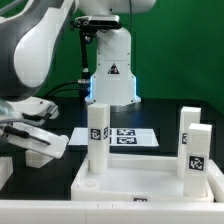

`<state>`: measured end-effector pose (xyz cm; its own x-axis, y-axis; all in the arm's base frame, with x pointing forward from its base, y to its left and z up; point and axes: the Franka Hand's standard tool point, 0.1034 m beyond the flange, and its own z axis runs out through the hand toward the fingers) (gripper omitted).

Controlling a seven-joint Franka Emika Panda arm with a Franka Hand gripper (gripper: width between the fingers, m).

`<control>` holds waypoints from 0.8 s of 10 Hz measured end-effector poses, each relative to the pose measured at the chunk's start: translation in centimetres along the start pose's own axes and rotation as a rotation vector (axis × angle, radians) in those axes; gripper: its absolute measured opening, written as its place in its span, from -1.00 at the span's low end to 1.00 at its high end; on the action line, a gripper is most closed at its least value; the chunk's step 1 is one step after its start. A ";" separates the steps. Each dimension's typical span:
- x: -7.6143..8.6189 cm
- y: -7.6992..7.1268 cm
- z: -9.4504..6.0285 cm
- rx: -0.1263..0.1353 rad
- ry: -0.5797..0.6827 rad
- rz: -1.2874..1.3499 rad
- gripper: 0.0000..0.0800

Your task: Assemble desk

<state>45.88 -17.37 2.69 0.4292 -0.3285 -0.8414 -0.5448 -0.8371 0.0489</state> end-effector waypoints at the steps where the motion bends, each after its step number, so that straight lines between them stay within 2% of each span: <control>1: 0.1 0.1 0.2 0.001 -0.003 0.006 0.62; 4: 0.1 0.3 0.2 0.004 -0.004 0.011 0.62; 6: 1.1 0.7 0.5 0.025 -0.027 0.086 0.62; 8: 1.3 0.3 0.7 0.023 -0.032 0.118 0.62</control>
Offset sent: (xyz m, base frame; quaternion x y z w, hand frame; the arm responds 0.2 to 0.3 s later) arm 0.0000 0.0000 0.0000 0.0000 0.0000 0.0000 1.0000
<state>45.76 -17.70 1.21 0.3381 -0.4096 -0.8473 -0.6066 -0.7832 0.1365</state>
